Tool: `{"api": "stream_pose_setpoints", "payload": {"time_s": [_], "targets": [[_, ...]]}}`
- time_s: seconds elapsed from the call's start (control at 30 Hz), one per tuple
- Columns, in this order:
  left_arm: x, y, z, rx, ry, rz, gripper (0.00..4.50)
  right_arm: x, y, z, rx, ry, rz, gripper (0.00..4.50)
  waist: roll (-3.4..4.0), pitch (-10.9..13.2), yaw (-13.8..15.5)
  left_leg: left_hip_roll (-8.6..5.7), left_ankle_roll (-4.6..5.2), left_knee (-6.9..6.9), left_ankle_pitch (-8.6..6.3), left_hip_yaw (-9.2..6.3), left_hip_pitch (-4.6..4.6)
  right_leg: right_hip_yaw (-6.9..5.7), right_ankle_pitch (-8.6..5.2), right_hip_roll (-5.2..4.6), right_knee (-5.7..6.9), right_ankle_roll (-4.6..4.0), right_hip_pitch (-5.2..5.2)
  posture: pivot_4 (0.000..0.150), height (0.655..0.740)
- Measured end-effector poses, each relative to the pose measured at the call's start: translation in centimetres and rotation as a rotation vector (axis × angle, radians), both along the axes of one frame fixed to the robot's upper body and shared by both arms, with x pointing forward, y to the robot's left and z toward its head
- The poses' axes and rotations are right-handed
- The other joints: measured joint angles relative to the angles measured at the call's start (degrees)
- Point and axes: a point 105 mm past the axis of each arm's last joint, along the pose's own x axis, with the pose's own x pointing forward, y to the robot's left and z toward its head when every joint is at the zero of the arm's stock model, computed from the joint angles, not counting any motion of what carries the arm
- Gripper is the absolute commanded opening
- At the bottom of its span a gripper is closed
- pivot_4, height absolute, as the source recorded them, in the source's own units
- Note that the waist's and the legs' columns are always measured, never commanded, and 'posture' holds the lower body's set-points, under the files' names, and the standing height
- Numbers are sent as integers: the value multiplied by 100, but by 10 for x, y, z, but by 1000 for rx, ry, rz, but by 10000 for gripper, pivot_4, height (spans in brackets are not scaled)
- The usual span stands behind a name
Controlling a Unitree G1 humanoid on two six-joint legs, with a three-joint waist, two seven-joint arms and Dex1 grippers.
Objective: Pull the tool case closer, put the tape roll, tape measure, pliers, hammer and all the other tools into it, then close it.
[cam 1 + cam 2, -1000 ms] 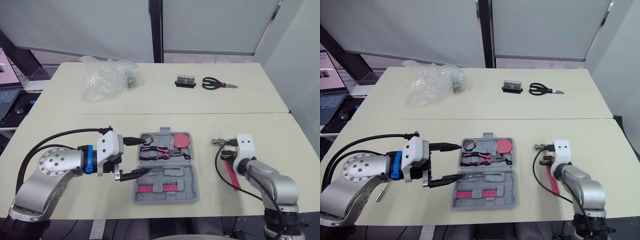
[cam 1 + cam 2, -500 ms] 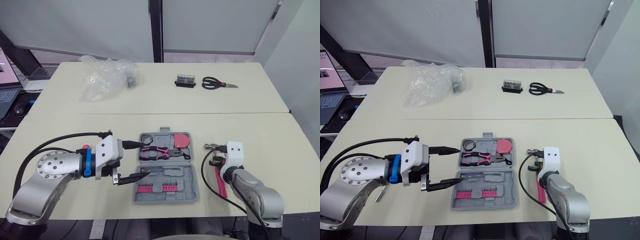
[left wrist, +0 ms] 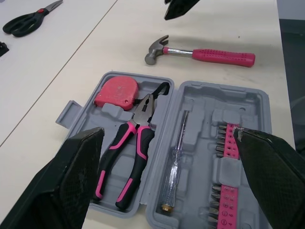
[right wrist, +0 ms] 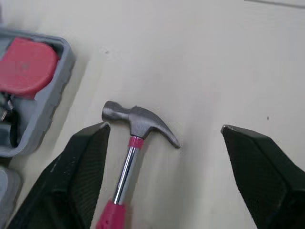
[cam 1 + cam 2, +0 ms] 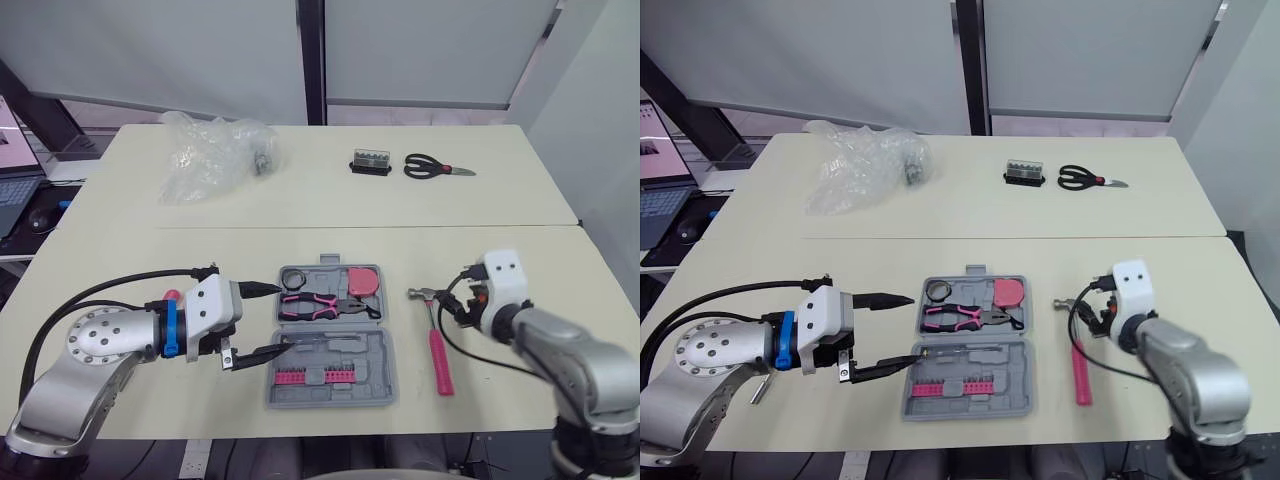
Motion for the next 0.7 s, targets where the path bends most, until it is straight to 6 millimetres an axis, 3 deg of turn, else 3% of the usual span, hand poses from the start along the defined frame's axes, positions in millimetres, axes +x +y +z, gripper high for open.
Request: {"api": "stream_pose_setpoints", "payload": {"time_s": [0.1, 0.17, 0.33, 0.5, 0.7], "targets": [[0, 1, -1, -1, 2, 9, 45000, -12, 14, 8, -170, 9, 465, 38187, 3, 3, 0, 1, 1, -14, 0, 1, 0, -3, -1, 1, -18, 1, 1, 1500, 7400], [0, 1, -2, -1, -1, 19, 45000, -12, 24, 13, -261, -54, 694, 38187, 0, 4, -15, 1, 1, -15, 0, 4, 0, 0, 0, 2, -17, 1, -1, 1500, 7400], [-1, 0, -2, -1, -7, 25, 45000, 0, 25, 16, -592, -133, 1179, 38187, 2, 7, -42, -1, -1, -11, 1, 10, 10, 0, 0, -9, -16, 1, 7, 1500, 7400], [-5, -7, 0, -5, -18, 2, 45000, 17, 26, 10, -924, -147, 1530, 38187, 2, 8, -20, -1, -2, -9, 2, 5, 11, -5, 1, -9, -13, 0, 10, 1500, 7400], [-13, -20, -1, -9, -13, -53, 45000, 21, 37, -20, -1142, -118, 1884, 38187, 2, 8, -5, -1, -3, -5, 2, 2, 12, -8, 1, -10, -10, -1, 15, 1500, 7400]]}}
